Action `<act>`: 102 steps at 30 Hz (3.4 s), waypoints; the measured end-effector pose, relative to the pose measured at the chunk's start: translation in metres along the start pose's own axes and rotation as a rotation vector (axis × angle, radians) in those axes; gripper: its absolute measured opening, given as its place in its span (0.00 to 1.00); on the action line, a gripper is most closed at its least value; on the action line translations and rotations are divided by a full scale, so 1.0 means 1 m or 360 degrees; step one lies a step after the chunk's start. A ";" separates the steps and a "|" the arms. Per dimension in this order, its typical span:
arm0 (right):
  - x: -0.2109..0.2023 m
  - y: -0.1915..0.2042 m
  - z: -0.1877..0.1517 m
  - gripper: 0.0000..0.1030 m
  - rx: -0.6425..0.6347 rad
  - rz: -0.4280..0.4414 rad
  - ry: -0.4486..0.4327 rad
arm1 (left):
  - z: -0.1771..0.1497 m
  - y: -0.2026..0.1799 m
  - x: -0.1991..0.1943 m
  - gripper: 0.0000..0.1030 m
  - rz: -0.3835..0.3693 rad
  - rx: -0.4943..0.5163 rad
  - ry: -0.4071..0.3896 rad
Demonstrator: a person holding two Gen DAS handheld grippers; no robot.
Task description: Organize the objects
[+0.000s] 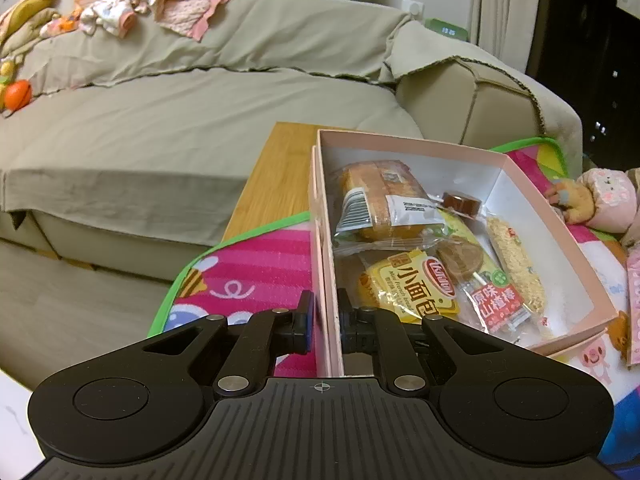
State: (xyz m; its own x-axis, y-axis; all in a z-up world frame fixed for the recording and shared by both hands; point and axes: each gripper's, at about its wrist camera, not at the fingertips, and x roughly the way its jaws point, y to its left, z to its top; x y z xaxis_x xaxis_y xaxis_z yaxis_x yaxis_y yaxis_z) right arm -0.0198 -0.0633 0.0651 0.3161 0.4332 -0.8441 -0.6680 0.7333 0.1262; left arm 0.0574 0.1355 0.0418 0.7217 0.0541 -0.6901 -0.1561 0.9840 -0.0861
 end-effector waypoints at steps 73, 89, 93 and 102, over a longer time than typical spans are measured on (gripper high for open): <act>0.004 -0.251 0.131 0.53 0.0665 -0.0985 -0.0126 | -0.001 0.009 0.001 0.14 -0.0083 -0.0028 -0.0007; 0.019 -0.229 0.100 0.09 0.0620 -0.0662 -0.0100 | -0.001 0.008 0.006 0.14 -0.0066 -0.0027 0.0007; 0.015 -0.191 0.090 0.09 0.0469 -0.0568 -0.0085 | -0.001 0.008 0.006 0.14 -0.0062 -0.0027 0.0010; -0.001 -0.122 0.046 0.09 0.0350 -0.0366 -0.0034 | -0.001 0.008 0.006 0.13 -0.0048 -0.0020 0.0007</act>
State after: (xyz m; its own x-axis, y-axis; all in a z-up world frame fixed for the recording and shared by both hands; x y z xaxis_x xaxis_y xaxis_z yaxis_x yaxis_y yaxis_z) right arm 0.0927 -0.1292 0.0744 0.4573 0.2521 -0.8528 -0.4163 0.9081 0.0452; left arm 0.0593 0.1437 0.0361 0.7232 0.0239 -0.6902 -0.1429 0.9829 -0.1157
